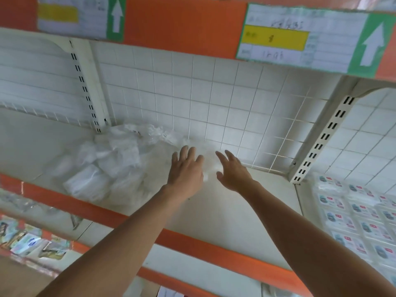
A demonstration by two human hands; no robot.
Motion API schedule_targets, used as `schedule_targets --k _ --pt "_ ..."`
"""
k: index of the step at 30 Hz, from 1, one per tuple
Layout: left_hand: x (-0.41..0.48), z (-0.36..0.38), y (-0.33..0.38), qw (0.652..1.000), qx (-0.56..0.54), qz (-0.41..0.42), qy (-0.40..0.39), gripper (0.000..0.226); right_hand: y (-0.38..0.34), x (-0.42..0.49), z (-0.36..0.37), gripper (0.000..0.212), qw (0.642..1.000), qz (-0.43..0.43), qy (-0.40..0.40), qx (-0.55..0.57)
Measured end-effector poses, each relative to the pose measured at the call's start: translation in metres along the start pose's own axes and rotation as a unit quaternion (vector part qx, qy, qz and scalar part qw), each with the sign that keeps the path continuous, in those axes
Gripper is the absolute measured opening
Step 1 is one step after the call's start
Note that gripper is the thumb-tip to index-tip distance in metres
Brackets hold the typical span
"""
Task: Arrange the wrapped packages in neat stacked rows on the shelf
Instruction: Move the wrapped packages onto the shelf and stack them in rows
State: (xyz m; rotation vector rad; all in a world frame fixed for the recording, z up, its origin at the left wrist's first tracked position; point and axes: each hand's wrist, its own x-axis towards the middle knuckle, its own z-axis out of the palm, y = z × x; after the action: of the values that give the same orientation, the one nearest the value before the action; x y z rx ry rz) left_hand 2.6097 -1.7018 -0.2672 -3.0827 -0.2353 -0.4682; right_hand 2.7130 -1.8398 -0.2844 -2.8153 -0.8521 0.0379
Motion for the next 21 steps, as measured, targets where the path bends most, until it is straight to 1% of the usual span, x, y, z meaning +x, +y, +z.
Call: schedule_targets --k 3,6,9,11,14,16,19,21 --pt "0.008 0.006 -0.013 0.996 -0.016 -0.06 -0.059 0.045 -0.002 0.008 0.002 0.069 1.0 0.01 -0.004 -0.001" --pt "0.013 0.01 -0.019 0.992 -0.042 -0.074 -0.092 0.049 -0.006 0.012 0.004 0.067 1.0 0.009 -0.005 -0.017" --pt "0.015 0.011 -0.023 0.994 -0.043 -0.056 -0.082 0.048 -0.008 0.015 0.003 0.062 0.999 0.014 0.015 -0.04" --pt "0.017 0.01 -0.026 0.994 -0.063 -0.061 -0.07 0.052 -0.012 0.019 0.003 0.061 0.998 0.018 0.033 -0.047" --pt "0.018 0.006 -0.029 0.989 -0.098 -0.077 -0.081 0.055 -0.021 0.022 0.006 0.069 0.999 0.009 0.03 -0.028" --pt "0.018 0.003 -0.029 0.987 -0.098 -0.087 -0.091 0.054 -0.025 0.024 0.006 0.072 0.999 0.009 0.032 -0.007" --pt "0.016 0.003 -0.031 0.985 -0.103 -0.096 -0.095 0.053 -0.028 0.028 0.005 0.064 0.996 0.021 0.078 0.032" --pt "0.014 0.004 -0.032 0.983 -0.118 -0.102 -0.091 0.054 -0.031 0.031 0.007 0.054 0.992 0.009 0.113 0.057"
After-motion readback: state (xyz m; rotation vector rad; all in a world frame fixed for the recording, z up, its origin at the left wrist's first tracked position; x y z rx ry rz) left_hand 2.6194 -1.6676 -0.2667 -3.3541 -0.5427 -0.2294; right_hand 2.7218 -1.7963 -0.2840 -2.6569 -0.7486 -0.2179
